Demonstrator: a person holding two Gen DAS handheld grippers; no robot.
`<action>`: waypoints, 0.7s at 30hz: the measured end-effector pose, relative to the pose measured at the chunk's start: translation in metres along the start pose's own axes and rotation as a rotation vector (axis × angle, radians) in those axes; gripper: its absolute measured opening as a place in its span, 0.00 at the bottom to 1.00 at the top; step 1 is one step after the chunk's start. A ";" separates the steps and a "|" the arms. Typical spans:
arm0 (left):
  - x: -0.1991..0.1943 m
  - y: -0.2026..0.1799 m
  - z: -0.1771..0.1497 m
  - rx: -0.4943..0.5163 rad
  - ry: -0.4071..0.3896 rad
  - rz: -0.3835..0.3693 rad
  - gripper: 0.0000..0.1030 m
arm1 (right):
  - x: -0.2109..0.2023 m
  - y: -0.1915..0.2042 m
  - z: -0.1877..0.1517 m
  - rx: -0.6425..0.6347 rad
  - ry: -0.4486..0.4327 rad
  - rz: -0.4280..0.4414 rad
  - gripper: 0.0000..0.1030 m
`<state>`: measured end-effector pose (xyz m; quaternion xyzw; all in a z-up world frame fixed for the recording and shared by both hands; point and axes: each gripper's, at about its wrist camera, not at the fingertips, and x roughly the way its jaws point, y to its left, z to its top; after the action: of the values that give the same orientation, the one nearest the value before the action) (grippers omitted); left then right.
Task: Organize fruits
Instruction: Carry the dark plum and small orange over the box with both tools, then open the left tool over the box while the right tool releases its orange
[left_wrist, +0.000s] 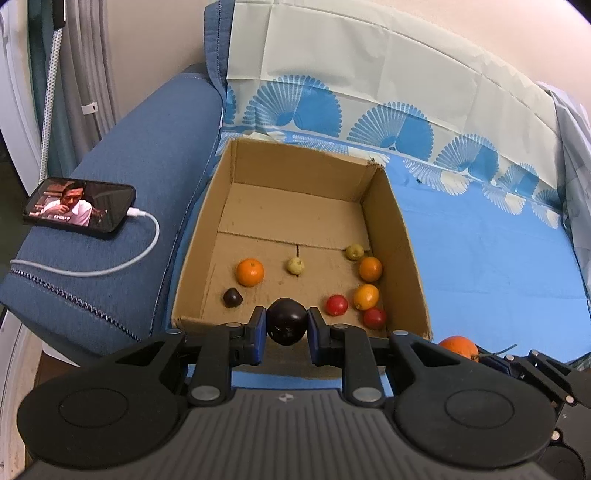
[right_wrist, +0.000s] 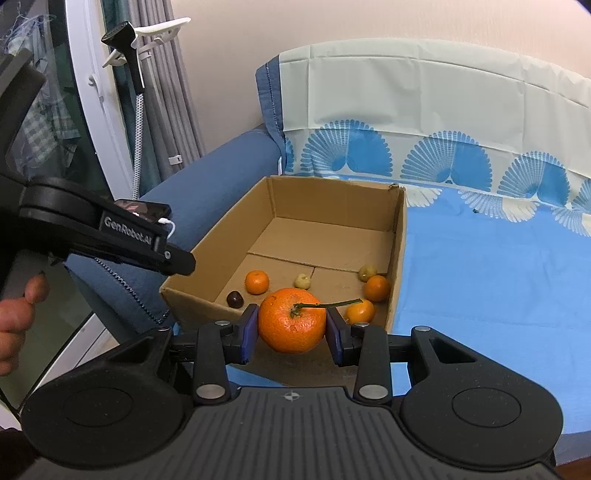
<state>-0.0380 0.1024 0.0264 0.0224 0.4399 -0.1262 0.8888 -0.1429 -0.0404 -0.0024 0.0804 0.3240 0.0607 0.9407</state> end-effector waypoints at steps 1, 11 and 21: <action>0.001 0.001 0.003 -0.003 -0.001 0.001 0.25 | 0.002 -0.001 0.001 -0.001 0.001 -0.003 0.39; 0.032 0.007 0.039 -0.016 -0.023 0.026 0.25 | 0.039 -0.009 0.020 -0.020 -0.004 -0.030 0.39; 0.094 0.008 0.061 -0.011 0.030 0.056 0.25 | 0.100 -0.018 0.034 -0.032 0.035 -0.052 0.39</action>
<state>0.0658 0.0812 -0.0103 0.0316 0.4530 -0.0985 0.8855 -0.0421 -0.0450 -0.0391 0.0557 0.3416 0.0429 0.9372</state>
